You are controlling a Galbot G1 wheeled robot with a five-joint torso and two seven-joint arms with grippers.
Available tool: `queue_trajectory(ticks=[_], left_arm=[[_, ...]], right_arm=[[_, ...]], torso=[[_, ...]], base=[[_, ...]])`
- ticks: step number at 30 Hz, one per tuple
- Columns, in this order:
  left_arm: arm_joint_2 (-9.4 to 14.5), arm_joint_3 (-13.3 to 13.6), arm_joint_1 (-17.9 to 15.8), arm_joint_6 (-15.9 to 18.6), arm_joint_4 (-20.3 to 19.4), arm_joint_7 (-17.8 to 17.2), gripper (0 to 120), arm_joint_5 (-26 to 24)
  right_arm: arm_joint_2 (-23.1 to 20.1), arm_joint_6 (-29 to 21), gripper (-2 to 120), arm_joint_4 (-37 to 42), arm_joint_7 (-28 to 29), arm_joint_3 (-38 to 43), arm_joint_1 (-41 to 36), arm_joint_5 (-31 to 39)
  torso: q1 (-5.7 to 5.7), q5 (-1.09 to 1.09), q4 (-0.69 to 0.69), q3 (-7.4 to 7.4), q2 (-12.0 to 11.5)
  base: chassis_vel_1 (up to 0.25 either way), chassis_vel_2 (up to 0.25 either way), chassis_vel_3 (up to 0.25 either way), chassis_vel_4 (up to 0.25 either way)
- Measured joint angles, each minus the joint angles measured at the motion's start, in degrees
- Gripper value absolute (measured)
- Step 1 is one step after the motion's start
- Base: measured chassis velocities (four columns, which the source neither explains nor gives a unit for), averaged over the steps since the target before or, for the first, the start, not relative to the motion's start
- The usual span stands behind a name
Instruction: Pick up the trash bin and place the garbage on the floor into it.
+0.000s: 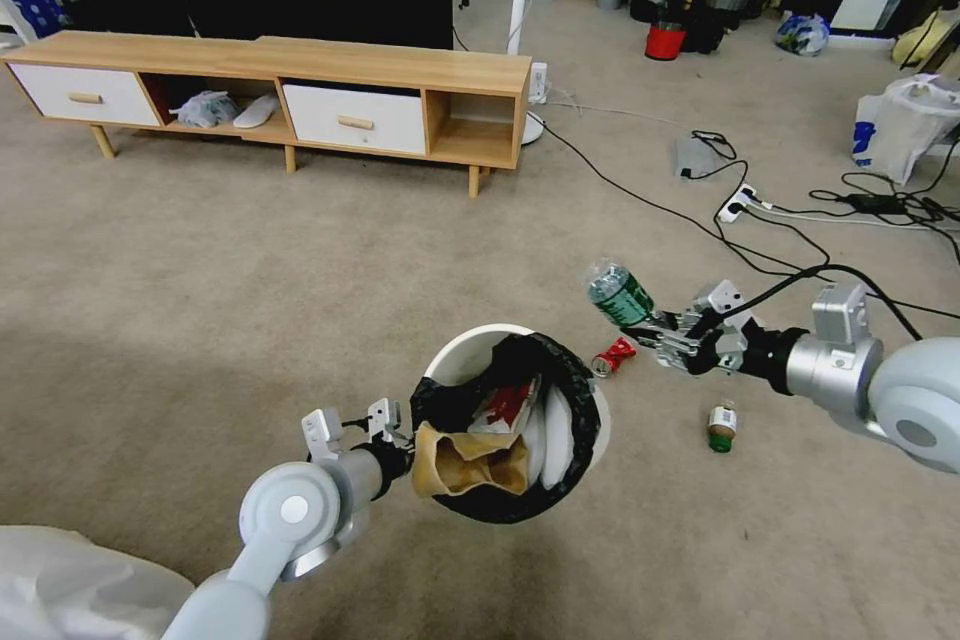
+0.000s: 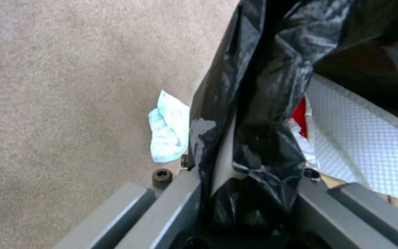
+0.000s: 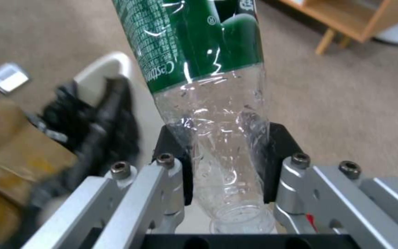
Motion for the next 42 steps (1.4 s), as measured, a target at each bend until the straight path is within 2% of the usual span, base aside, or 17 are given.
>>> queue_trajectory(ticks=[9,23,29,31,35,37,42], left_arm=[[-0.5,1.6,-0.6,0.3,0.1,-0.7,0,0.1],[-1.9,3.7,-2.0,0.6,0.9,-1.9,0,-0.2],[-2.3,4.7,-3.4,0.2,0.9,-4.7,0,-3.4],[-2.1,4.9,-4.4,-0.2,0.6,-7.5,0,-6.7],[-1.4,4.9,-5.0,-0.4,0.0,-9.3,0,-8.8],[-0.9,4.9,-5.6,-0.9,-1.3,-12.7,0,-12.5],[-1.0,5.1,-6.2,-1.7,-2.4,-15.3,0,-15.3]], right_arm=[[0.0,5.6,24,1.4,-0.2,-0.3,0.7,-2.8],[0.9,10.6,24,3.8,-2.7,-1.4,0.7,-2.7],[1.0,12.1,24,5.2,-4.9,-2.9,0.0,-2.9],[1.3,12.7,24,5.7,-5.8,-4.4,0.0,-3.4],[1.3,13.0,24,6.0,-6.6,-5.1,0.0,-3.8],[1.4,13.6,24,6.1,-7.9,-5.6,0.0,-4.4],[1.3,14.3,24,6.1,-9.6,-6.1,0.0,-5.2]], torso=[[0.0,0.0,0.0,0.0,0.0],[0.0,0.0,0.0,0.0,0.0],[0.0,0.0,0.0,0.0,0.0],[0.0,-0.01,0.0,0.0,0.0],[0.0,0.0,0.0,0.0,0.0],[0.0,0.0,0.01,0.0,0.0],[0.0,-0.01,0.01,0.0,0.0]], base=[[0.0,0.0,0.0,0.0],[0.0,0.0,0.0,0.0],[0.0,0.0,0.0,0.0],[0.0,0.0,0.0,0.0],[0.0,0.0,0.0,0.0],[0.0,0.0,0.0,0.0],[0.0,0.0,0.0,0.0]])
